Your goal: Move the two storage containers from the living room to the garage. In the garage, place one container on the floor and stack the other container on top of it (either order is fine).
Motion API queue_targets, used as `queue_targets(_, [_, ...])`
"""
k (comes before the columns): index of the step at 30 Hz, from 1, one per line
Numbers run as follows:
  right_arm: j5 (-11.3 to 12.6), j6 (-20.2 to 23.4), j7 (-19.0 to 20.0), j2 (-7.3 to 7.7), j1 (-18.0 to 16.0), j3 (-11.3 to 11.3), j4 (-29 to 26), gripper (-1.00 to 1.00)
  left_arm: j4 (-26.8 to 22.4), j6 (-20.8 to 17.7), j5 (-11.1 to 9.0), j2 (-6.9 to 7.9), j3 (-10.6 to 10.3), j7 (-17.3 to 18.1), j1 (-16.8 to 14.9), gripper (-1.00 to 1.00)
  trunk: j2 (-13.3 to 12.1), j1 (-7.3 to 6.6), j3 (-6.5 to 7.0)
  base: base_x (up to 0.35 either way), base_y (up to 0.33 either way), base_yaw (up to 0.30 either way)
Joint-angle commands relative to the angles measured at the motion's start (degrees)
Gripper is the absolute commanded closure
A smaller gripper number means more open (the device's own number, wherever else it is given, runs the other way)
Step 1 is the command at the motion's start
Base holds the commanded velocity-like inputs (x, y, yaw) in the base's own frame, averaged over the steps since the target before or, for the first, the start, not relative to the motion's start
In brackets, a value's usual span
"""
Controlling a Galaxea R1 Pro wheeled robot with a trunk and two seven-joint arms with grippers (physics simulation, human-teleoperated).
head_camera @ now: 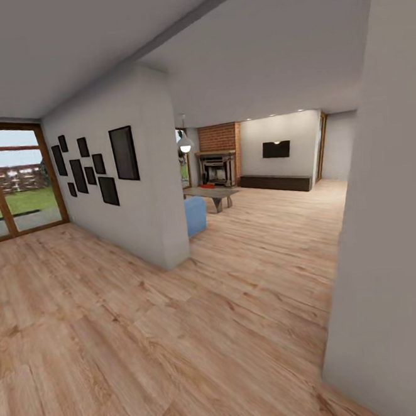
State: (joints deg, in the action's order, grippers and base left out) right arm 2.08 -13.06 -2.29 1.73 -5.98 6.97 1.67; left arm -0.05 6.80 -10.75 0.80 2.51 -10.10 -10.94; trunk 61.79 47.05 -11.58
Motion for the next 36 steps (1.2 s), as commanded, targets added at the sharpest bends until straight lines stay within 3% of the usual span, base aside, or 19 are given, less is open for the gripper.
queue_targets(1, [0.2, -0.3, -0.2, -0.01, -0.1, 0.5, 0.2, -1.0, 0.0, 0.2, -0.2, -0.01, 0.2, 0.0, 0.0, -1.0, 0.0, 0.04, -0.07, 0.322, 0.0, 0.0])
queue_targets(36, [1.0, -0.2, -0.2, -0.3, -0.1, 0.1, 0.2, -1.0, 0.0, 0.2, -0.2, 0.08, 0.2, 0.0, 0.0, -1.0, 0.0, 0.04, -0.07, 0.323, 0.0, -0.001])
